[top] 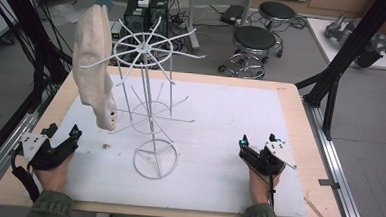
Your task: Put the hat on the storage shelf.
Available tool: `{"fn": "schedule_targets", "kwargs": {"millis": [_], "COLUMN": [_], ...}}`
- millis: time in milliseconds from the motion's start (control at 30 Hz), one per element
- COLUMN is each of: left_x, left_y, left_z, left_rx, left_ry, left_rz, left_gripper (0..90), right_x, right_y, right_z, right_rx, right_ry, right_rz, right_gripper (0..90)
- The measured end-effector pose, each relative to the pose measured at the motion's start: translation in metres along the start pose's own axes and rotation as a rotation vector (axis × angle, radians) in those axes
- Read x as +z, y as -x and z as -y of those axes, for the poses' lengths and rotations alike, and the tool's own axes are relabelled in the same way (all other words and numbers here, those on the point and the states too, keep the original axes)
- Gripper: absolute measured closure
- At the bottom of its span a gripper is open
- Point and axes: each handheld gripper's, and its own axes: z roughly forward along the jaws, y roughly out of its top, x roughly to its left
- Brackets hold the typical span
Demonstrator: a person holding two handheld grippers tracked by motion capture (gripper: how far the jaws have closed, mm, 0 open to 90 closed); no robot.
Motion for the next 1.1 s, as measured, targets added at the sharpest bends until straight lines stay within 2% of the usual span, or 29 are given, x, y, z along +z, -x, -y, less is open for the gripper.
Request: {"fn": "schedule_targets", "kwargs": {"millis": [100,267,1100], "left_x": [-0.0004,-0.0022,-0.0057], "left_y": [-0.0004,-0.0017,-0.0003], "left_z": [0.0005,-0.0004,-0.0015], "left_rx": [-0.008,-0.022,-0.026], "left_ry": [-0.008,0.010,0.012], "left_rz": [0.001,-0.007,0.010], "left_gripper": [30.9,31.2,32.0], "right_x": [0.0002,0.0001,0.0005], "right_y": [0.0001,-0.0006,-0.0003], "right_z": [0.0002,0.0006,0.0012], "right_rx": [-0.002,-0.009,-0.012], "right_ry": [0.000,-0.004,-0.008], "right_rz": [0.001,-0.002,-0.003], "right_gripper": [9.1,9.1,9.1]}}
